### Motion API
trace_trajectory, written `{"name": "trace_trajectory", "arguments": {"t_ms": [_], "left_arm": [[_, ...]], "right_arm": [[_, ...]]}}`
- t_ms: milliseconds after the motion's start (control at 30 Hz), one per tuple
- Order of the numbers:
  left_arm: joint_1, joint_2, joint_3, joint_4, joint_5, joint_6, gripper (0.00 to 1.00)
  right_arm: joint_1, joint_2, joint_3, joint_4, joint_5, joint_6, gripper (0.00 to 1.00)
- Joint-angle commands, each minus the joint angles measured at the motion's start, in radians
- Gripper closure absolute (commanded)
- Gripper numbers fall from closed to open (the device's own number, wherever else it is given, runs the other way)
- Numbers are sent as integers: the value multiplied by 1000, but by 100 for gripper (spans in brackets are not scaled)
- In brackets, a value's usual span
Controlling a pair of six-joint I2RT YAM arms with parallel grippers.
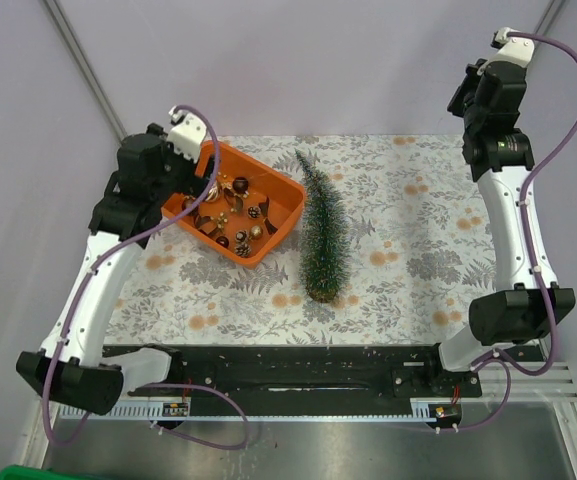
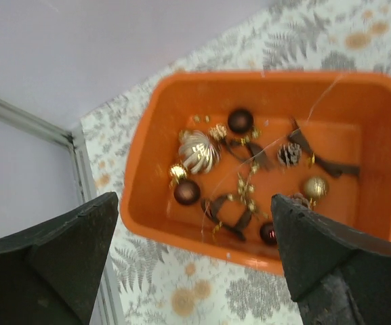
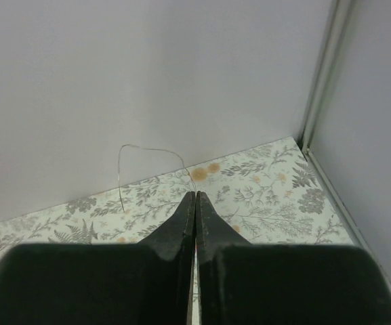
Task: Decorate the small christmas tree
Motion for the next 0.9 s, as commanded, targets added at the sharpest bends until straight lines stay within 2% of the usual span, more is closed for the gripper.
{"name": "trace_trajectory", "arguments": {"t_ms": [0,167,333,600,667,800,867], "left_arm": [[41,-67,-183,-1,96,75,1],[110,-72,-340,86,98,52,1],[182,-15,-338,102,151,17,1],[187,79,-395,126,225,106,2],[188,92,-414,149,252,136,7],[188,145,-411,154,295,178,26],[188,168,-394,140,297,181,40]], "right_arm": [[-32,-44,12,-19,112,59,100],[-77,-116,-50,-15,100,89,100],[-78,-148,-81,-23,97,90,100],[-81,-154,-79,-31,98,101,100],[-84,-154,-70,-35,100,101,100],[-87,-154,-55,-40,97,95,100],[-90,-154,-51,-40,95,98,100]]}}
